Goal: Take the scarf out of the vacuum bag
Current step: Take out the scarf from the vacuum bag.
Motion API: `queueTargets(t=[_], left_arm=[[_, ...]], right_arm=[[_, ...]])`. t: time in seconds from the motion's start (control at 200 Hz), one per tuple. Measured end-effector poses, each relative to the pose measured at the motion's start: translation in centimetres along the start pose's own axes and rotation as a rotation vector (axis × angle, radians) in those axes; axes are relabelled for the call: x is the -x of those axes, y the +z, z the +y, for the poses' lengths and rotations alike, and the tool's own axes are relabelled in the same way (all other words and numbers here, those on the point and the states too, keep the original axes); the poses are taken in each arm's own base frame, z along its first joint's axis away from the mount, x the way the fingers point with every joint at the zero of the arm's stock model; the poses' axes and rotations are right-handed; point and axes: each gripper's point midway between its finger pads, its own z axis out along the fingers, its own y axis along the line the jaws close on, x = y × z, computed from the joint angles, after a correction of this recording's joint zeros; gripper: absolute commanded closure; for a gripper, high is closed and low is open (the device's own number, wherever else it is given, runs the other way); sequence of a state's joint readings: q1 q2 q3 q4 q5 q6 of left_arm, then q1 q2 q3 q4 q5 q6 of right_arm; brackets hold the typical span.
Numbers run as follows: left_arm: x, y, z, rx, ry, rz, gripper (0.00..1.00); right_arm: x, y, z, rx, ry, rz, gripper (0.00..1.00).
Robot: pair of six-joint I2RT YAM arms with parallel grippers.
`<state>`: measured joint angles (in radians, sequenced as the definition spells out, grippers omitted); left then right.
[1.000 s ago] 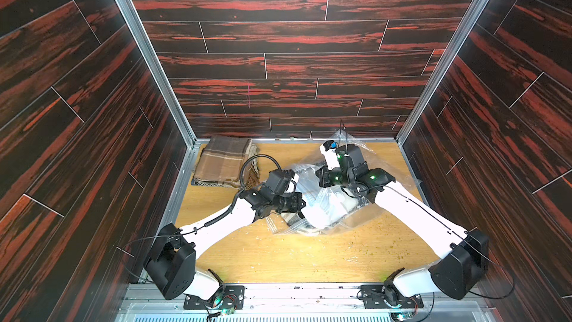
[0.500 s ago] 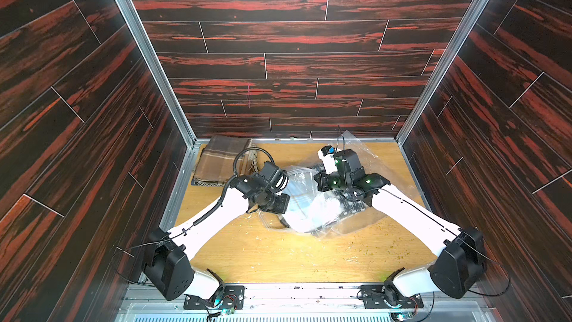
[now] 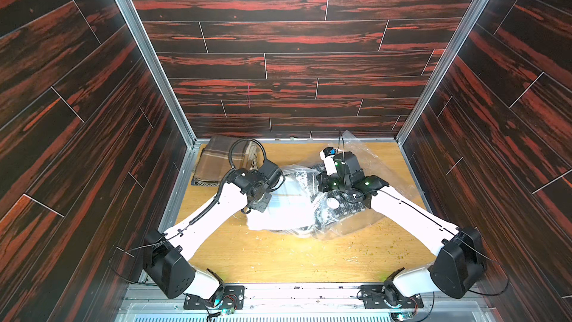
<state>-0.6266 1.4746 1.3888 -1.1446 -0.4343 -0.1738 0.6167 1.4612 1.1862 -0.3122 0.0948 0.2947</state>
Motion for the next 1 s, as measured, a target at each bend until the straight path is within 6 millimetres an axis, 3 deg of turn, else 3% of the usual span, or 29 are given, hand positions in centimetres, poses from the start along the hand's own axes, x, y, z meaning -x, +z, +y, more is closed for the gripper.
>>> queueTargets(t=[0.145, 0.551, 0.747, 0.997], left_arm=[[0.2, 0.6, 2.5, 0.162, 0.061, -0.037, 1.00], [-1.9, 1.3, 6.0, 0.349, 0.289, -0.218, 1.00], [-1.7, -0.3, 8.4, 0.417, 0.359, -0.350, 1.00], [-0.8, -2.8, 12.7, 0.509, 0.316, -0.460, 1.00]], right_arm=[[0.1, 0.0, -0.4, -0.024, 0.006, -0.009, 0.99], [-1.3, 0.7, -2.1, -0.043, 0.046, 0.002, 1.00], [-1.5, 0.1, -2.3, -0.032, 0.063, -0.008, 1.00], [-1.4, -0.6, -2.5, -0.026, 0.078, -0.021, 1.00]])
